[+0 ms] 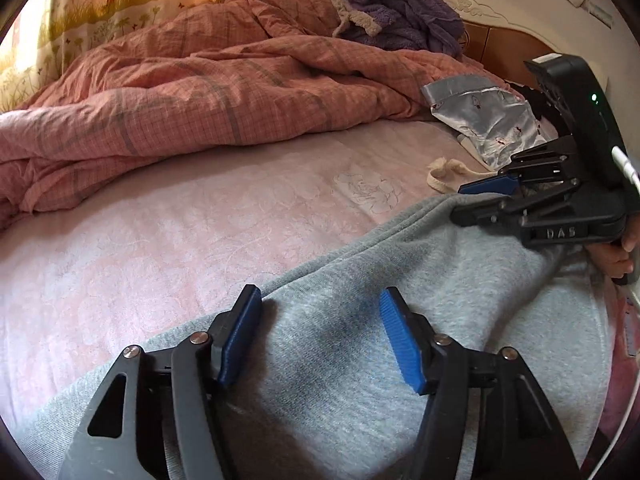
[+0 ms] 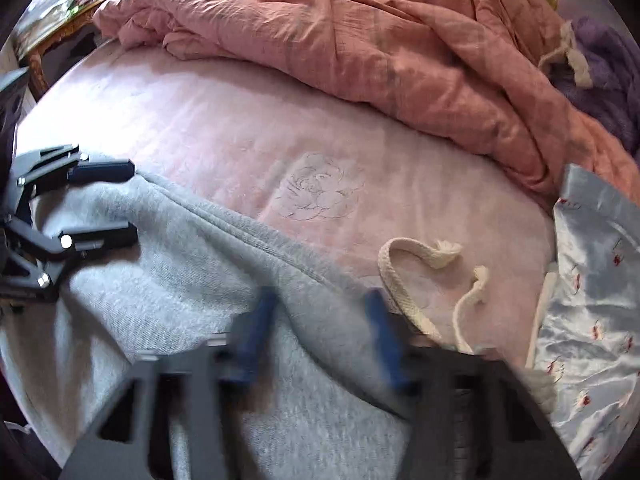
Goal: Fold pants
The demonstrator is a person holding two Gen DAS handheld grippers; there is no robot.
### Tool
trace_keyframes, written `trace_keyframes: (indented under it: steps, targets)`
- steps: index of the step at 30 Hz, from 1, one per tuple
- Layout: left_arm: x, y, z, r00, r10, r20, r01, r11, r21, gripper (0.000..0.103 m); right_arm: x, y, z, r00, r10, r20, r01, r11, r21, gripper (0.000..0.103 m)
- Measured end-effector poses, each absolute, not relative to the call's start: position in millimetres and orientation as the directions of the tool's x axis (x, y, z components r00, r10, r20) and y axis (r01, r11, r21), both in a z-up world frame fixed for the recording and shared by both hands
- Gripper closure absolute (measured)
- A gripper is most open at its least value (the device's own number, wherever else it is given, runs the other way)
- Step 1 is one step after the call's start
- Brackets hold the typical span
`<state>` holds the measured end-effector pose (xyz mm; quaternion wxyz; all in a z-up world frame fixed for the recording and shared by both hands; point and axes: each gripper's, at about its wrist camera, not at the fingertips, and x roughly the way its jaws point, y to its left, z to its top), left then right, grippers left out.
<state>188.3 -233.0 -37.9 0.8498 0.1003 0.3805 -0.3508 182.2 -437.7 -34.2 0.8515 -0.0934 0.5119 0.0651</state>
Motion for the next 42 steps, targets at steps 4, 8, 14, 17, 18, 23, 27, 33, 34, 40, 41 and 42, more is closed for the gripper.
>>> trace_keyframes:
  steps: [4,8,14,17,18,23,27,33,34,40,41,42]
  targets:
    - [185,-219,-27,0.528,-0.541,-0.654,0.643,0.758,-0.107,0.043,167,-439,-15,0.601,-0.007,-0.799,-0.148,0.982,-0.120,0.091]
    - [182,-200,-11,0.635,-0.537,-0.555,0.573,0.809,-0.128,0.039,151,-439,5,0.730,-0.034,-0.683,-0.062,0.991,-0.116,0.093]
    - [205,-210,-27,0.607,-0.429,-0.669,0.513,0.854,-0.082,0.031,199,-448,-50,0.574,-0.096,-0.813,0.002,0.993,-0.116,0.092]
    - [216,-214,-42,0.567,-0.359,-0.741,0.481,0.875,-0.056,0.029,195,-442,-41,0.602,-0.134,-0.787,0.009,0.987,-0.162,0.088]
    - [218,-212,-44,0.564,-0.358,-0.744,0.474,0.878,-0.063,0.029,192,-442,-39,0.610,-0.133,-0.781,0.010,0.987,-0.160,0.083]
    - [204,-200,-32,0.658,-0.357,-0.663,0.439,0.897,-0.048,0.030,160,-456,-14,0.699,-0.105,-0.707,0.097,0.994,-0.052,0.060]
    - [169,-191,-1,0.803,-0.317,-0.504,0.395,0.917,0.053,0.030,108,-463,7,0.782,-0.028,-0.622,0.131,0.984,0.120,0.036]
    - [111,-164,18,0.872,-0.305,-0.384,0.349,0.936,0.050,0.022,58,-440,26,0.851,-0.047,-0.523,0.146,0.978,0.148,0.025]
    - [101,-161,18,0.886,-0.285,-0.366,0.331,0.941,0.068,0.021,51,-432,27,0.863,-0.061,-0.502,0.152,0.978,0.144,0.025]
    - [54,-123,22,0.945,-0.246,-0.214,0.260,0.965,0.038,0.000,19,-394,21,0.916,-0.135,-0.377,0.196,0.972,0.130,0.016]
    - [48,-116,21,0.953,-0.251,-0.170,0.260,0.965,0.034,0.000,15,-388,19,0.920,-0.150,-0.363,0.199,0.975,0.102,0.016]
    - [43,-111,21,0.961,-0.236,-0.144,0.244,0.969,0.045,0.000,12,-380,16,0.921,-0.172,-0.350,0.202,0.978,0.053,0.016]
